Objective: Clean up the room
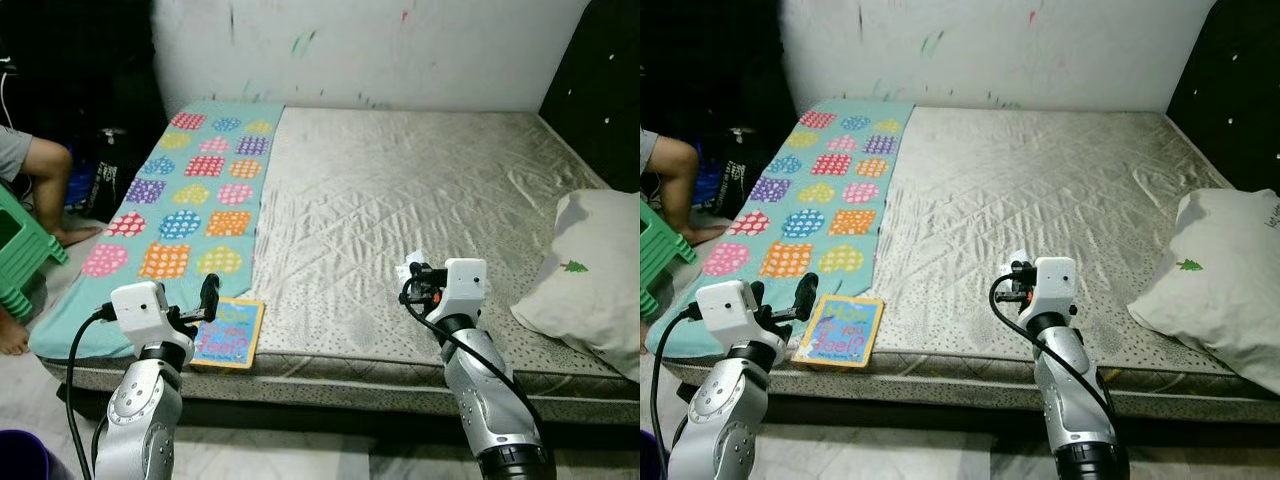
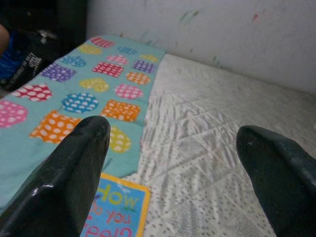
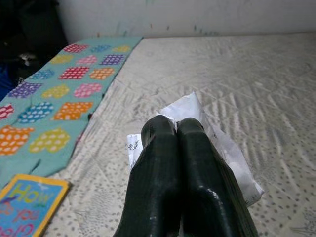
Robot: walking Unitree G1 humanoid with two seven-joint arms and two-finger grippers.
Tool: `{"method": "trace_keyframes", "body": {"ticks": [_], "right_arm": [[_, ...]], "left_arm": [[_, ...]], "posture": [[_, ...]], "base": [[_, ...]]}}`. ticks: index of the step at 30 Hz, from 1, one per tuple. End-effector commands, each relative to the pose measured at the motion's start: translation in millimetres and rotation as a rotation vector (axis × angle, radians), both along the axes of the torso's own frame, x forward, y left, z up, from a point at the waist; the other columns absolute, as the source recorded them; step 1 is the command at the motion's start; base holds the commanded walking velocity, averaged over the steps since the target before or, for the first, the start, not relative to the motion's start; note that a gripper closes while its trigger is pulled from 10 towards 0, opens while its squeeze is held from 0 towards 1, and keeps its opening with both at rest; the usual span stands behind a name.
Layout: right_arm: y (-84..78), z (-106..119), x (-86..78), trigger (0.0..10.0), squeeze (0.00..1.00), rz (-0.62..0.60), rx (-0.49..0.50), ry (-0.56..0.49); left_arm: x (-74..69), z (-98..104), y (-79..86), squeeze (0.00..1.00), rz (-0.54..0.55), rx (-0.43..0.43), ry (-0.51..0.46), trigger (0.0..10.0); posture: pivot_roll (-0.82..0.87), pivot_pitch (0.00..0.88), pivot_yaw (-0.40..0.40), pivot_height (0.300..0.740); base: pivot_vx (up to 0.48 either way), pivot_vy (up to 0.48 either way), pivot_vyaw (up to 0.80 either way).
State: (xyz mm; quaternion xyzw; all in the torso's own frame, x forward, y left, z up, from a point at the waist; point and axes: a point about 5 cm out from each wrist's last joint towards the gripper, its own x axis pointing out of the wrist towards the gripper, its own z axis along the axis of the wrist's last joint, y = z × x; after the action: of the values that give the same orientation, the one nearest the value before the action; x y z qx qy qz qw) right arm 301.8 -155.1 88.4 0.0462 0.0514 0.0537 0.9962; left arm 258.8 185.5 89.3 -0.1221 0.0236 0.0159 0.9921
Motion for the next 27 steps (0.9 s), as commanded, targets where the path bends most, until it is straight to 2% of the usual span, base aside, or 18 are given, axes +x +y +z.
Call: {"method": "trace_keyframes", "body": {"ticks": [1,27], "right_arm": [[-1.2,5.2,1.5,10.0,0.00,-0.005,0.001,-0.018],[-3.9,4.9,0.9,10.0,0.00,-0.018,0.002,-0.015]], "left_arm": [[0.5,4.4,0.2,0.00,-0.008,-0.003,-0.022,10.0],[1.4,4.9,-3.2,0.00,-0.035,-0.011,-0.023,10.0]], "posture": [[-0.09,0.000,0.030,0.740],[-0.09,0.000,0.034,0.740]], "base": [[0.266,0.000,0.00],[0.244,0.000,0.00]]}}
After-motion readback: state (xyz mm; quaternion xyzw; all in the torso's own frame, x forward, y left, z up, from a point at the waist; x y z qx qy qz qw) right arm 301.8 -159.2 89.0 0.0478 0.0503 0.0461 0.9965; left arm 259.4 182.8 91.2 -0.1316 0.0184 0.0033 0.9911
